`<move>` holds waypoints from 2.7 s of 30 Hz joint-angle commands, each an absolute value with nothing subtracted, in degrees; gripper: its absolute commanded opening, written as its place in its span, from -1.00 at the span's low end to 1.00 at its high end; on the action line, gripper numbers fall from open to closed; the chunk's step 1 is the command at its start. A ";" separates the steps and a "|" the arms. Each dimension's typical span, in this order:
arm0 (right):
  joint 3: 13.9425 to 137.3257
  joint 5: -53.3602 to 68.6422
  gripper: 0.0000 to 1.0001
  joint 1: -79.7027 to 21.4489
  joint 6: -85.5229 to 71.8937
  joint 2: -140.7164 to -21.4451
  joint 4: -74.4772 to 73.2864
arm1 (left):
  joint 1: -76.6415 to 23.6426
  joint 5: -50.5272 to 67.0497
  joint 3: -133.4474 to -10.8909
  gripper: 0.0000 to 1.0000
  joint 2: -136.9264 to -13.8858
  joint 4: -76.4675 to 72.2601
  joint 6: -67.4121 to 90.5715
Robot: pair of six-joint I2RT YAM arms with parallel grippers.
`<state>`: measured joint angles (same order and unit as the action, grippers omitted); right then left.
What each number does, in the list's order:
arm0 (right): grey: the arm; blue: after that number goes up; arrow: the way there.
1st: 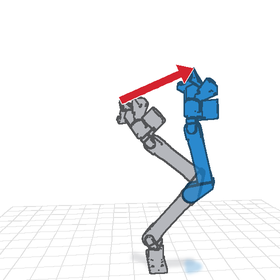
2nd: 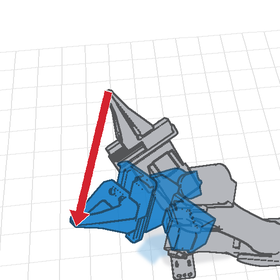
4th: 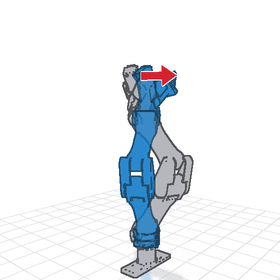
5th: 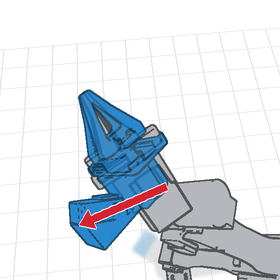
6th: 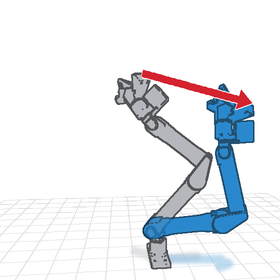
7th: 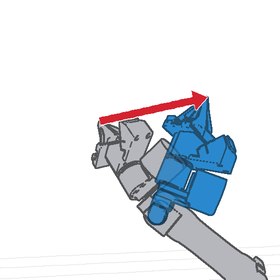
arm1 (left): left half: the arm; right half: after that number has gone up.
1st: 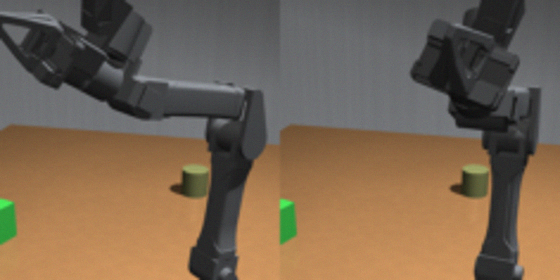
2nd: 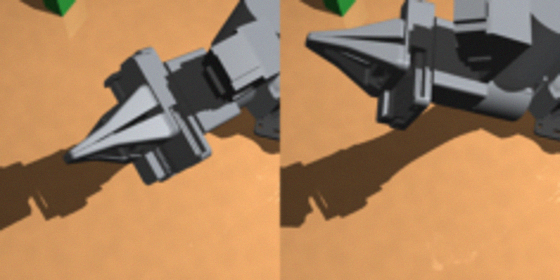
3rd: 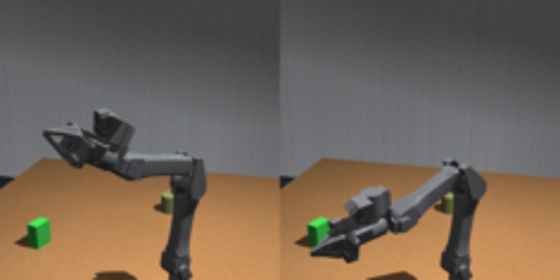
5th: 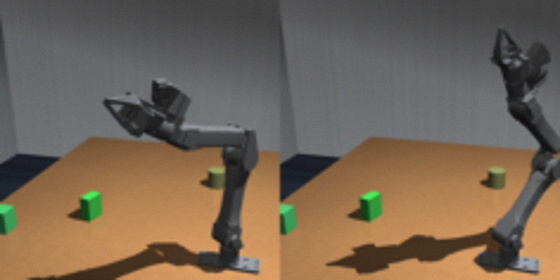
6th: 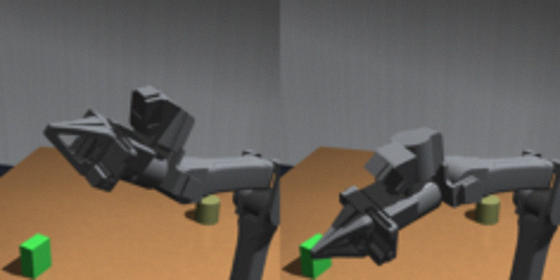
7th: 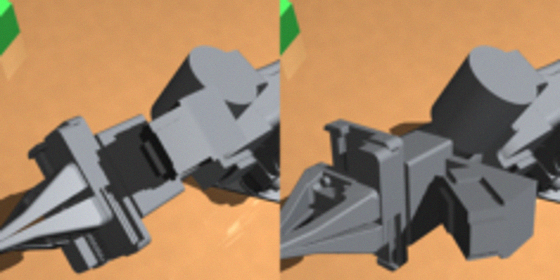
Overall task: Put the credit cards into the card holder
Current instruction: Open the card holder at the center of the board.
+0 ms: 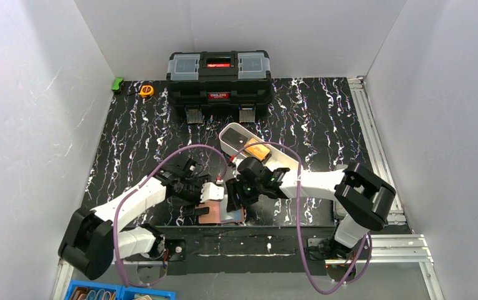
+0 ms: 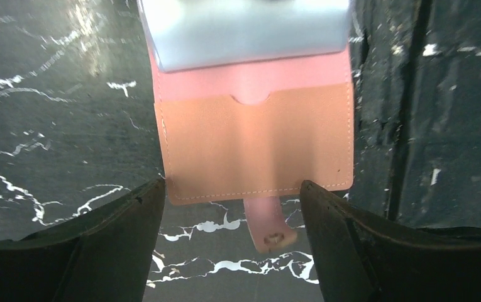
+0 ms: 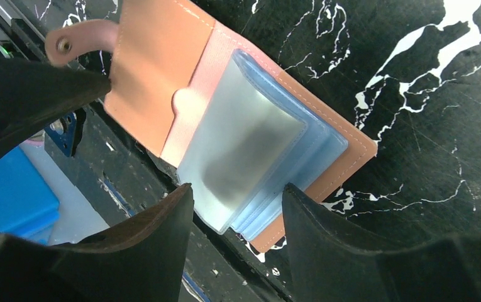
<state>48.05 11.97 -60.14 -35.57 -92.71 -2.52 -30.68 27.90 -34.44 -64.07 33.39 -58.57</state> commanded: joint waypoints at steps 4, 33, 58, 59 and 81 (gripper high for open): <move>51.18 13.13 0.21 -60.99 -33.73 -93.08 -1.37 | -27.34 26.65 -32.73 0.52 -67.30 30.23 -60.03; 49.83 29.52 0.21 -59.85 -32.70 -94.84 19.48 | -24.58 36.76 -34.79 0.45 -60.49 30.26 -48.15; 58.32 41.11 0.21 -55.73 -34.80 -110.44 21.68 | -12.56 44.26 -40.62 0.50 -57.13 45.26 -55.31; 58.90 40.64 0.20 -55.72 -34.60 -111.01 20.97 | -12.57 45.23 -40.51 0.51 -56.88 46.02 -56.93; 63.32 19.52 -0.28 -54.86 -28.70 -112.12 0.97 | -30.95 44.58 -31.19 0.48 -60.73 41.05 -89.73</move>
